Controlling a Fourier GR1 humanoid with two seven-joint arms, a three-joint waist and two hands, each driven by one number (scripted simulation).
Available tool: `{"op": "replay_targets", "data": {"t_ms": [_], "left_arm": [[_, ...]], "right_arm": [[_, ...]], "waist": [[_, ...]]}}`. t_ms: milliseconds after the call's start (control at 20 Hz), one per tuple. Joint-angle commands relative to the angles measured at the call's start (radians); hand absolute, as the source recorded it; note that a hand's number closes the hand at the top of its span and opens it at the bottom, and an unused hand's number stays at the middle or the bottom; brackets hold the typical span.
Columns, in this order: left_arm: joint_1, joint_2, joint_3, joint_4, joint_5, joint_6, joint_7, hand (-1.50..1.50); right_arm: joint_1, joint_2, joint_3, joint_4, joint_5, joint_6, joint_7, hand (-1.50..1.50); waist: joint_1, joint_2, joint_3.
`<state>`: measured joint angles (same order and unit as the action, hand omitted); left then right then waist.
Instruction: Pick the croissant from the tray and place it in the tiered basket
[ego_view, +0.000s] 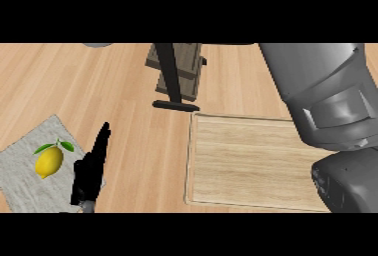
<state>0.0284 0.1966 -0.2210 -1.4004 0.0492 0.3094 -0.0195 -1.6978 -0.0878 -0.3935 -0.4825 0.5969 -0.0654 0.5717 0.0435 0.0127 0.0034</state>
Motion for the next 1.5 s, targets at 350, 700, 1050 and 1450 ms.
{"op": "replay_targets", "data": {"t_ms": [350,700,1050,1450], "left_arm": [[0.034,0.020,0.018,-0.029,0.021,-0.023,0.075,0.00],[0.044,0.031,0.059,-0.004,0.042,-0.044,0.038,0.00],[0.083,0.000,0.043,-0.014,0.014,0.000,0.046,0.00],[0.068,0.006,0.046,-0.010,0.016,-0.033,0.033,0.00]], "right_arm": [[-0.019,-0.113,-0.092,-0.063,-0.034,-0.272,-0.043,-1.50],[0.043,-0.318,-0.106,-0.115,-0.019,-0.228,0.054,-1.50],[0.178,-0.549,-0.185,-0.269,-0.142,0.040,0.092,-1.50],[0.426,-0.775,-0.340,-0.332,-0.349,0.384,-0.028,-1.50]], "waist": [[-0.021,-0.007,-0.004],[-0.051,-0.016,-0.003],[-0.081,-0.027,-0.002],[-0.071,-0.017,-0.001]]}}
